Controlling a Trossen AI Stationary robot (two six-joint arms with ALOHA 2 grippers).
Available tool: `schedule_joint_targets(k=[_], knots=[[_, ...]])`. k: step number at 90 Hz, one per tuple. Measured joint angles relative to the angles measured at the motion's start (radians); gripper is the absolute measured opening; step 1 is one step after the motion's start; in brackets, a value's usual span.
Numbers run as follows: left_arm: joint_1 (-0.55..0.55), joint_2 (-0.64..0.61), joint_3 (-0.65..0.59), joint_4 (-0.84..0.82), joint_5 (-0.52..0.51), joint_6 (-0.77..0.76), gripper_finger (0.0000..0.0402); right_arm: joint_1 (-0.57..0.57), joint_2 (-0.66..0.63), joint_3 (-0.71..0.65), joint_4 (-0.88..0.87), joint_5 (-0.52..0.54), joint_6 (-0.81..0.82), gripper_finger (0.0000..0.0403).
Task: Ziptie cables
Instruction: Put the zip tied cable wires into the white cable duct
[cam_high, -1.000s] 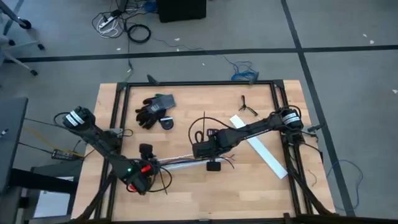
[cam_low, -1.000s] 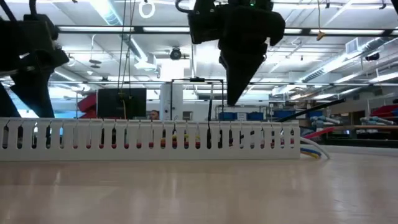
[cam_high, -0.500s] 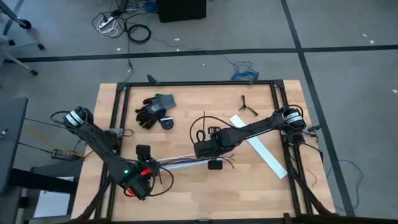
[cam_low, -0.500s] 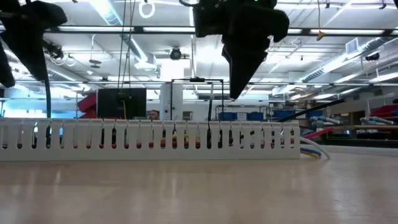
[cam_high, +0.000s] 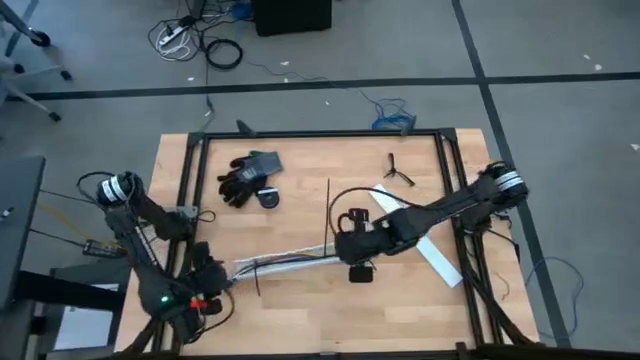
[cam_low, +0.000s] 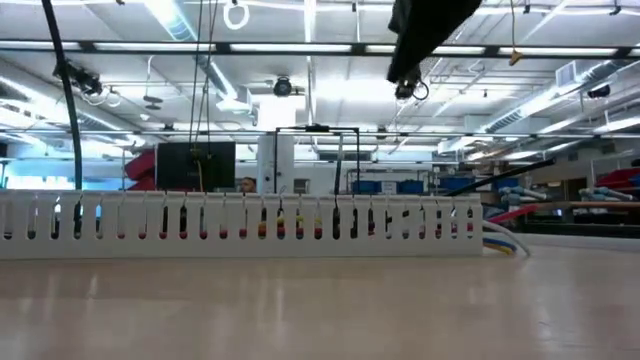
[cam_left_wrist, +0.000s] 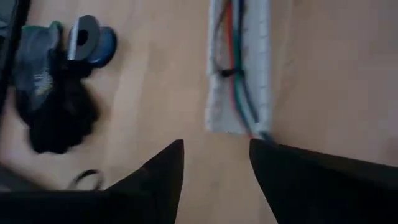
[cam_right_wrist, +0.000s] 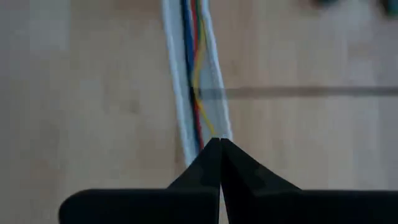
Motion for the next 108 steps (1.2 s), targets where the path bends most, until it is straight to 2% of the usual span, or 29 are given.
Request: schedule_joint_targets(k=[6,16,25,31,38,48,57,73,82,88,100,108], knots=[[-0.026,0.0,-0.028,0.09,-0.079,-0.022,0.0177,0.001,-0.016,-0.114,0.292,-0.067,-0.031,0.0],[-0.035,0.0,-0.063,0.212,-0.217,-0.012,0.0177,-0.021,0.023,-0.237,0.783,-0.246,-0.099,0.0001],[-0.025,0.001,-0.08,0.252,-0.319,0.006,0.0177,-0.042,0.091,-0.248,0.979,-0.334,-0.149,0.0006],[-0.009,0.002,-0.091,0.252,-0.378,0.014,0.0177,-0.05,0.119,-0.23,0.978,-0.327,-0.164,0.0012],[0.015,0.003,-0.094,0.251,-0.417,0.018,0.0177,-0.058,0.122,-0.219,0.957,-0.255,-0.174,0.0017],[0.045,0.003,-0.093,0.286,-0.42,0.003,0.0177,-0.066,0.118,-0.219,0.891,-0.124,-0.177,0.0017],[0.068,0.006,-0.093,0.32,-0.425,0.008,0.0177,-0.076,0.114,-0.22,0.871,-0.06,-0.185,0.0012],[0.11,0.027,-0.093,0.313,-0.389,0.035,0.0177,-0.094,0.11,-0.219,0.822,-0.052,-0.186,0.0007],[0.148,0.031,-0.093,0.312,-0.386,0.058,0.0177,-0.096,0.08,-0.219,0.716,-0.081,-0.253,0.0008],[0.185,0.031,-0.093,0.313,-0.417,0.105,0.0177,-0.089,0.06,-0.219,0.656,-0.056,-0.285,0.0011],[0.287,0.031,-0.092,0.318,-0.516,0.172,0.0179,-0.076,0.019,-0.219,0.553,0.0,-0.36,0.0033],[0.376,0.031,-0.092,0.376,-0.478,0.248,0.0191,-0.074,0.001,-0.219,0.493,0.019,-0.383,0.0061]])
